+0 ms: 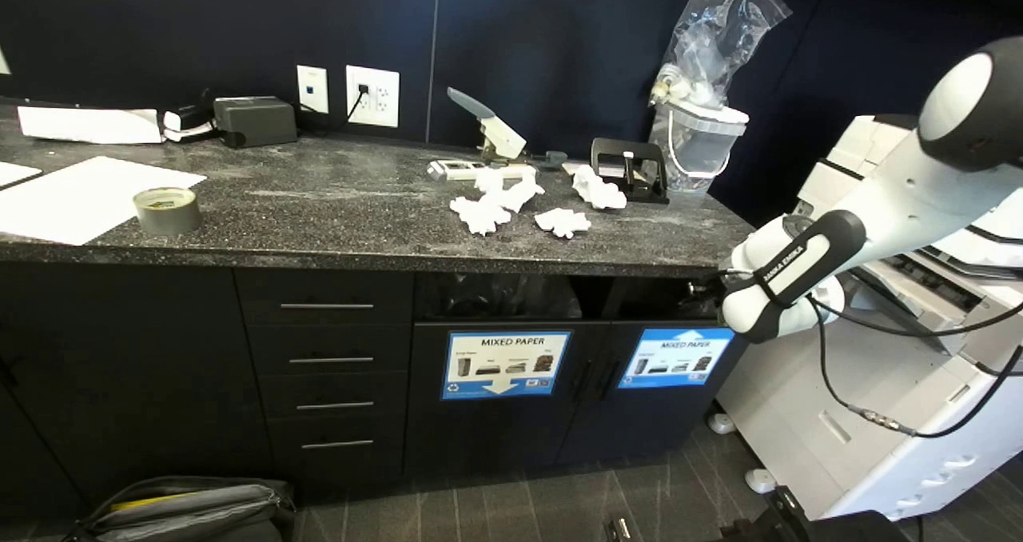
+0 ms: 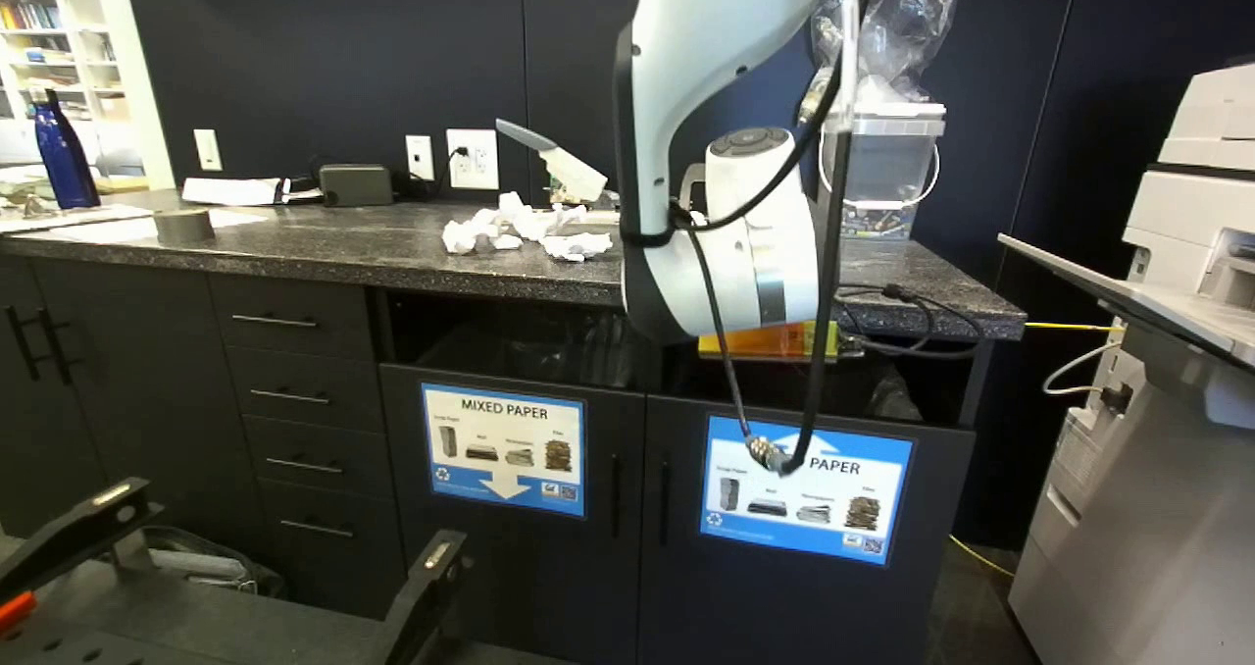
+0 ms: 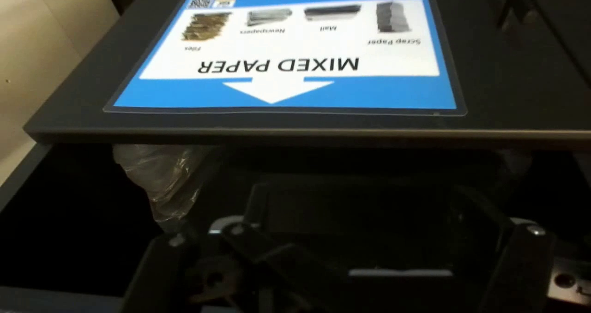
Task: Put the tissues inside the rubbish bin.
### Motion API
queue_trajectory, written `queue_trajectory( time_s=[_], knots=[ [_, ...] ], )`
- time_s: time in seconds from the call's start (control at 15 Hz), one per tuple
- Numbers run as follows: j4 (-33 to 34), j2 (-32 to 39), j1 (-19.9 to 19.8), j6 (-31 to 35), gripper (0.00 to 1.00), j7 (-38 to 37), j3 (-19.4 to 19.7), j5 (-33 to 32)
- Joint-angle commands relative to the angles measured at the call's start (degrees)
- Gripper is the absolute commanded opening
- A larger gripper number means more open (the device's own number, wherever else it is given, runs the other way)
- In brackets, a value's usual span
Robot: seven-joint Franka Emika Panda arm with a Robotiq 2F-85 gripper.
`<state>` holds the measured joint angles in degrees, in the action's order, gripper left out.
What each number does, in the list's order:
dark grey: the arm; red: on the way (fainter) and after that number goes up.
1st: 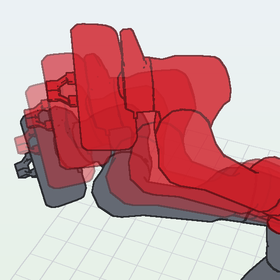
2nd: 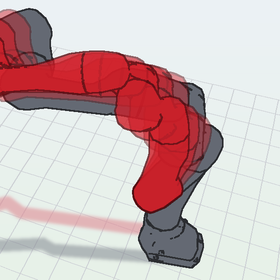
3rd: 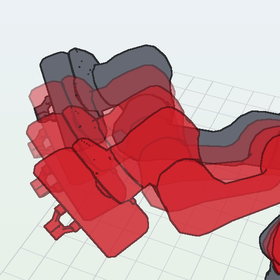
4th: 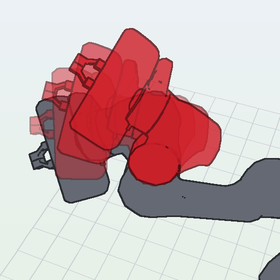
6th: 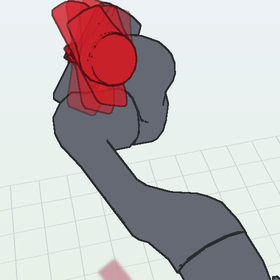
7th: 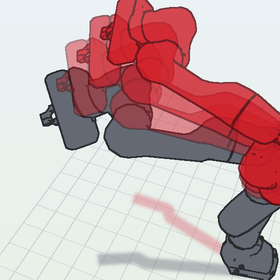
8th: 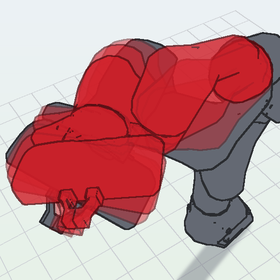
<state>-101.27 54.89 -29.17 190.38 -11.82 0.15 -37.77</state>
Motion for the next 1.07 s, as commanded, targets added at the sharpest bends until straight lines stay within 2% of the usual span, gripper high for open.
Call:
queue_trajectory(
  time_s=[0.0,0.07,0.27,0.47,0.73,1.0],
  knots=[
    [-11.1,-14.5,-2.4,-14.3,1.0,1.5,-6.3,-3.0],
    [-13.4,-17.2,0.2,-16.0,1.0,8.7,-6.0,6.2],
    [-13.9,-23.6,3.1,-22.4,1.0,16.9,-9.1,16.7],
    [-9.5,-27.2,8.2,-28.3,1.0,22.4,-10.8,25.4],
    [-1.7,-25.9,15.5,-29.9,1.0,26.4,-9.8,30.0],
    [7.8,-20.2,18.6,-32.2,1.0,32.2,-9.9,30.8]
  ],
)
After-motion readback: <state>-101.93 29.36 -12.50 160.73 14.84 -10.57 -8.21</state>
